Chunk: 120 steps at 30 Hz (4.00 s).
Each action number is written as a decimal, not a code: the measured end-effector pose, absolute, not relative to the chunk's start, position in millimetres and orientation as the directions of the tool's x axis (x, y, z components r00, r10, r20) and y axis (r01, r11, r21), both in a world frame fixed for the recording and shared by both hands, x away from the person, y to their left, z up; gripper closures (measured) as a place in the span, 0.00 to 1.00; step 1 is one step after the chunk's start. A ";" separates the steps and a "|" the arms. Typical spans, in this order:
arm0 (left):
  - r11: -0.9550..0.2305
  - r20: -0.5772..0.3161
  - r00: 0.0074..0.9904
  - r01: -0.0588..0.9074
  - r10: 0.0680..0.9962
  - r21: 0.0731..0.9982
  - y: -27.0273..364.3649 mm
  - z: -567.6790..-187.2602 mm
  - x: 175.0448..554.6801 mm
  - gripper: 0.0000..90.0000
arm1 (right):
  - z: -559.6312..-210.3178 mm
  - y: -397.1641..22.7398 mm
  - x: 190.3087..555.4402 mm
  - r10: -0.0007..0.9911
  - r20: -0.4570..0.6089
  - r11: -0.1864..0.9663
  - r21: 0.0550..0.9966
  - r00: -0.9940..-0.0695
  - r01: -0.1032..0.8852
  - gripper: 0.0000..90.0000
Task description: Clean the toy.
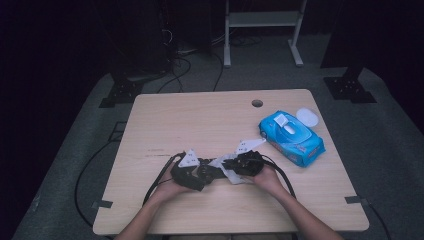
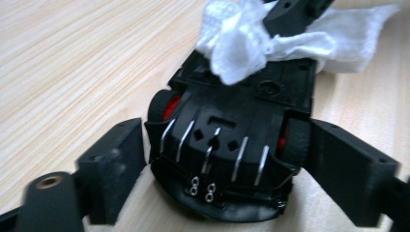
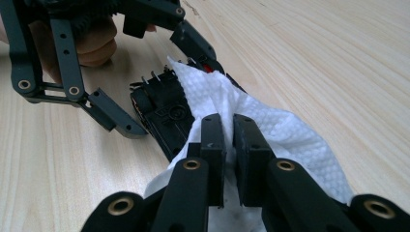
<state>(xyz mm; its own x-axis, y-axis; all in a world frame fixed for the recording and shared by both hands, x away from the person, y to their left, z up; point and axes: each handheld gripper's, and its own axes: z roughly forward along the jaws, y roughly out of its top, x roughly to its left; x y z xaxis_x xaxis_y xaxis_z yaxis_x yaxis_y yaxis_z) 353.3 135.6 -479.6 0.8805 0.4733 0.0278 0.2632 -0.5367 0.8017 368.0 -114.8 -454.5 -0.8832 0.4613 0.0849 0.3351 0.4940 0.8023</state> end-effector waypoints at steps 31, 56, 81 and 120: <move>-0.622 0.099 0.893 0.223 0.439 0.750 124.1 -478.0 341.4 0.26 | -456.3 -82.1 350.0 0.331 0.111 0.516 0.810 -0.937 0.278 0.92; -0.631 0.120 0.894 0.205 0.432 0.748 123.5 -477.0 340.0 0.27 | -454.9 -74.7 344.9 0.304 0.105 0.527 0.809 -0.947 0.259 0.92; -0.622 0.129 0.893 0.192 0.432 0.759 123.7 -475.1 339.2 0.27 | -449.7 -67.2 363.2 0.395 0.059 0.514 0.813 -0.917 0.274 0.92; -0.630 0.144 0.891 0.181 0.430 0.755 124.5 -475.3 338.7 0.27 | -450.8 -92.5 358.3 0.438 0.052 0.519 0.801 -0.897 0.300 0.92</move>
<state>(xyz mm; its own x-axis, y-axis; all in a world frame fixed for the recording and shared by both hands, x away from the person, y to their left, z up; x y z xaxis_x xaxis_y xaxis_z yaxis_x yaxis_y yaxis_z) 338.7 124.5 -475.3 0.8914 0.4296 0.1442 0.1814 -0.6299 0.7552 358.3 -92.5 -450.8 -0.8975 0.4380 0.0525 0.3000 0.5188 0.8006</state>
